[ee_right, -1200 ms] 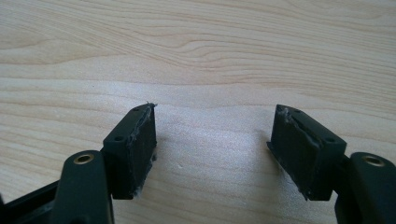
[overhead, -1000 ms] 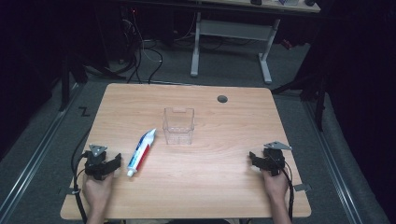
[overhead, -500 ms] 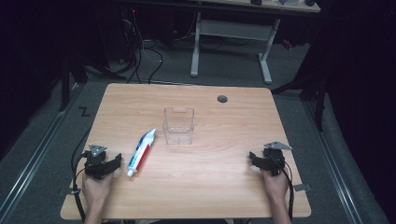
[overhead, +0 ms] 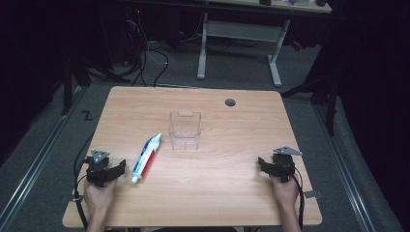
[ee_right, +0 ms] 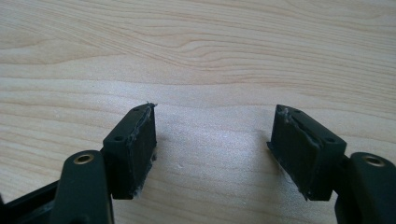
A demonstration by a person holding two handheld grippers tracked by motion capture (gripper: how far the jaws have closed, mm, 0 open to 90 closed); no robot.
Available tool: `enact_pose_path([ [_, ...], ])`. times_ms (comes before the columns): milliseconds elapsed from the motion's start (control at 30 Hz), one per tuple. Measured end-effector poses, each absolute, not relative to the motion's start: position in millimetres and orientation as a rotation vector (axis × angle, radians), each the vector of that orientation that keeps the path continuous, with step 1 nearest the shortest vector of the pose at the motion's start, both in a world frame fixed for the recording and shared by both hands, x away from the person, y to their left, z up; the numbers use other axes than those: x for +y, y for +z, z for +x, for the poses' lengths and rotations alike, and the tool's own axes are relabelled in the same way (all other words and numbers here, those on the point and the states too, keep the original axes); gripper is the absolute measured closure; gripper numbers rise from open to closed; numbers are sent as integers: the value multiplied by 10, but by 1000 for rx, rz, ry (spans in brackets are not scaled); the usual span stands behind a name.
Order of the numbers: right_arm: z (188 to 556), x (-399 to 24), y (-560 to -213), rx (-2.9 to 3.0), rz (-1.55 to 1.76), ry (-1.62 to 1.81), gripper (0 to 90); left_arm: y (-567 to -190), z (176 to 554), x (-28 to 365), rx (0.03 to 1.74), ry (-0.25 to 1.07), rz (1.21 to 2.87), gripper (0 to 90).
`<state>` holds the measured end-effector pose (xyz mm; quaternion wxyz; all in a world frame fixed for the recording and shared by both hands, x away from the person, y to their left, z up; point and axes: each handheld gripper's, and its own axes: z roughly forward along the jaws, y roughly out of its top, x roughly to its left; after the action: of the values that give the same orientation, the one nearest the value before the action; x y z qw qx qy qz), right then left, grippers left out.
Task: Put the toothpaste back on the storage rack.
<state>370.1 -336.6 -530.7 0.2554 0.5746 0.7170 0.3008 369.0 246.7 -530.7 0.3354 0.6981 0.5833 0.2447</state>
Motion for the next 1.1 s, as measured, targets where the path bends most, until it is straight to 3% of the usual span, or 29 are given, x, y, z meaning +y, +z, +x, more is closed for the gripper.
enact_pose_path([
  [1100,3696,-3363,-5306,1943,1564,813,314,-5039,3326,2382,1423,553,1789,357],
])
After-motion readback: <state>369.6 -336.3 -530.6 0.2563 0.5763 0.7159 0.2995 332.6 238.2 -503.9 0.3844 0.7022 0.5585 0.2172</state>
